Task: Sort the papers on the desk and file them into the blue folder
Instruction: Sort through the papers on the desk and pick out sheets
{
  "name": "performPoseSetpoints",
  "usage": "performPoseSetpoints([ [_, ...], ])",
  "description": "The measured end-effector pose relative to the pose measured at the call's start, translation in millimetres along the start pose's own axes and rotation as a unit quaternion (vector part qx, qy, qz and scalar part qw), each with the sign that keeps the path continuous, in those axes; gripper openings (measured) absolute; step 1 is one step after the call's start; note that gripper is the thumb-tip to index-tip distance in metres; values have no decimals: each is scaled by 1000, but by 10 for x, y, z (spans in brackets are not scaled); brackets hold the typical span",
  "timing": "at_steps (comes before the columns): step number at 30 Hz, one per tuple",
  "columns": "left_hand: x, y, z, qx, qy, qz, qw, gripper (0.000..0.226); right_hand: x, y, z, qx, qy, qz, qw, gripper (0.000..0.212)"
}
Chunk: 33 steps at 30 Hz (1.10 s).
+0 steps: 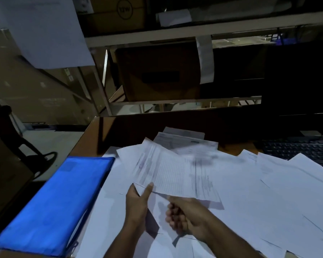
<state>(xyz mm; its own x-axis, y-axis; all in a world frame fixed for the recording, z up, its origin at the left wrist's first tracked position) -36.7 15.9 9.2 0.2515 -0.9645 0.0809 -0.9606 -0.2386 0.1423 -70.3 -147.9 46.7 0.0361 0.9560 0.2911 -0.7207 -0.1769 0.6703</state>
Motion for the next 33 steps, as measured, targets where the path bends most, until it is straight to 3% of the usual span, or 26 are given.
performPoseSetpoints([
  [3,-139,-102,-89,-4,11,-7,1000,23,-20,224,78,-69,101,61,991,28],
  [5,-213,-148,-208,1,10,11,1000,29,-64,264,189,-223,145,-5,964,27],
  [8,-284,-132,-463,23,24,56,998,33,-246,257,472,-450,255,-210,830,18],
  [10,-292,-94,-648,40,28,82,995,29,-406,203,650,-497,312,-294,755,51],
  [11,-286,-82,-714,43,31,91,994,28,-485,164,726,-483,336,-297,752,67],
  [13,-258,-80,-779,36,47,99,993,26,-571,149,831,-435,356,-231,794,78],
  [16,-166,-58,-790,1,72,106,992,27,-616,155,783,-400,309,-124,854,46],
  [19,-94,-20,-730,-15,88,135,987,36,-596,145,615,-408,229,-140,873,23],
  [23,-99,-62,-435,-33,27,160,986,42,-632,95,477,-385,175,-181,888,24],
  [24,-129,-90,-362,-33,12,148,988,40,-675,91,450,-383,204,-202,878,23],
  [26,-241,-172,-258,-33,-4,99,995,32,-825,57,373,-386,332,-260,820,22],
  [28,-406,-274,-203,-36,-27,46,998,19,-998,3,252,-330,493,-263,761,62],
  [30,-582,-364,-169,-46,-49,16,998,10,-1143,-37,110,-242,581,-216,746,103],
  [33,-767,-446,-136,-40,-55,-21,997,20,-1228,-45,-55,-222,628,-181,724,124],
])
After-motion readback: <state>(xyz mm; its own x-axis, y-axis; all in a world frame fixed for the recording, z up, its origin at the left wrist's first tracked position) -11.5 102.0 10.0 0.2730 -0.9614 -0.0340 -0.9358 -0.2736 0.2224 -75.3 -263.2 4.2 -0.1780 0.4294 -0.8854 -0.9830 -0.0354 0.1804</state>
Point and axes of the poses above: each hand's wrist, its own y-axis away from the middle knuckle, its own x-axis out of the palm, z = x × y, the point moved 1 cm from there along -y, towards the middle knuckle, and after that the axes turned 1 degree about -y, right-handed, at the moved point
